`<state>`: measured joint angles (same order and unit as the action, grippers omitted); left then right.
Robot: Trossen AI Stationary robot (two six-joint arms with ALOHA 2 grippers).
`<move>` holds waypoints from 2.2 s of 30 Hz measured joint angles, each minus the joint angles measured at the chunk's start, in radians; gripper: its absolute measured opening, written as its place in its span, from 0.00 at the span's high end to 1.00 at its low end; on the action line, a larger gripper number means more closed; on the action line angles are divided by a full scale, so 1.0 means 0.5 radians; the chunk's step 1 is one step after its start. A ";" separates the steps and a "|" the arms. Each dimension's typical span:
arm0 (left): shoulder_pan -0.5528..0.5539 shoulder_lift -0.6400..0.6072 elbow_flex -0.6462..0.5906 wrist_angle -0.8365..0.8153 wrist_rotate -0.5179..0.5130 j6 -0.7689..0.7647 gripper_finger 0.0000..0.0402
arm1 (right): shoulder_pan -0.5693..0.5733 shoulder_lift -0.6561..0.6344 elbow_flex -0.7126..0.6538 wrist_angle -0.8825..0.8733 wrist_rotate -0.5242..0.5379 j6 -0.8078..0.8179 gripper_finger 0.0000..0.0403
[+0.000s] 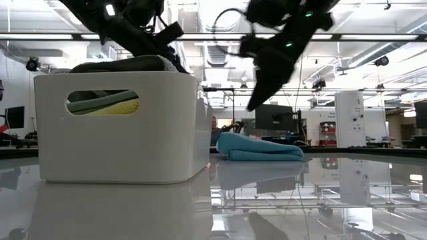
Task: Fold microfiber towels
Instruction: Fold the blue microfiber towel
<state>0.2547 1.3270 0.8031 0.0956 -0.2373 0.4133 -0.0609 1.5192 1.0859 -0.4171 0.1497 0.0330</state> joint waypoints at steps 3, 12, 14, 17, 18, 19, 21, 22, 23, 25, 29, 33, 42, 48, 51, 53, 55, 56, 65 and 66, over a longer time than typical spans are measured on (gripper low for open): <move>-0.024 0.019 0.036 0.002 0.114 -0.107 0.64 | -0.035 -0.203 -0.192 0.072 -0.001 -0.008 0.59; -0.029 0.277 0.242 0.065 0.149 -0.293 0.89 | -0.220 -0.611 -0.854 0.810 -0.005 0.116 0.69; -0.029 0.375 0.337 0.032 0.183 -0.295 0.97 | -0.254 -0.623 -0.946 0.917 -0.088 0.047 0.73; -0.029 0.524 0.478 -0.037 0.307 -0.292 0.98 | -0.272 -0.616 -1.052 1.061 -0.271 -0.065 0.79; -0.029 0.573 0.529 -0.072 0.351 -0.292 0.99 | -0.272 -0.613 -1.079 1.087 -0.332 -0.109 0.80; -0.030 0.618 0.574 -0.092 0.382 -0.291 0.99 | -0.272 -0.613 -1.098 1.086 -0.392 -0.126 0.81; -0.032 0.705 0.651 -0.146 0.411 -0.292 1.00 | -0.272 -0.611 -1.124 1.076 -0.472 -0.137 0.81; -0.033 0.745 0.682 -0.161 0.412 -0.293 1.00 | -0.272 -0.611 -1.131 1.080 -0.519 -0.139 0.80; -0.035 0.783 0.705 -0.174 0.412 -0.294 1.00 | -0.272 -0.611 -1.136 1.083 -0.559 -0.143 0.79; -0.041 0.845 0.742 -0.185 0.413 -0.295 1.00 | -0.255 -0.612 -1.145 1.087 -0.574 -0.157 0.75; -0.054 0.895 0.782 -0.161 0.413 -0.343 1.00 | -0.224 -0.559 -1.168 1.123 -0.578 -0.208 0.65; -0.059 0.890 0.778 -0.155 0.411 -0.381 1.00 | -0.198 -0.414 -1.170 1.229 -0.571 -0.209 0.56; -0.058 0.870 0.775 -0.104 0.298 -0.384 1.00 | -0.175 0.092 -1.170 1.739 -0.396 -0.279 0.50; -0.060 0.869 0.772 -0.104 0.297 -0.385 1.00 | -0.171 0.186 -1.164 1.764 -0.323 -0.321 0.64; -0.060 0.869 0.772 -0.104 0.296 -0.385 1.00 | -0.171 0.191 -1.162 1.762 -0.313 -0.364 0.78; -0.060 0.869 0.772 -0.103 0.296 -0.385 1.00 | -0.171 0.170 -1.162 1.749 -0.301 -0.384 0.88; -0.060 0.870 0.771 -0.102 0.296 -0.385 1.00 | -0.174 0.121 -1.162 1.695 -0.316 -0.409 0.95; -0.060 0.870 0.769 -0.101 0.296 -0.387 1.00 | -0.177 0.079 -1.165 1.644 -0.338 -0.408 0.96; -0.131 1.011 0.788 0.057 0.291 -0.451 1.00 | -0.174 -0.520 -1.175 0.794 -0.858 -0.181 0.97; -0.144 1.039 0.799 0.083 0.291 -0.452 1.00 | -0.166 -0.582 -1.175 0.725 -0.930 -0.121 0.97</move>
<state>0.1826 1.8463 1.2027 0.1369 -0.0917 0.1870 -0.1439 1.2284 0.4984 -0.0548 -0.3155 -0.0276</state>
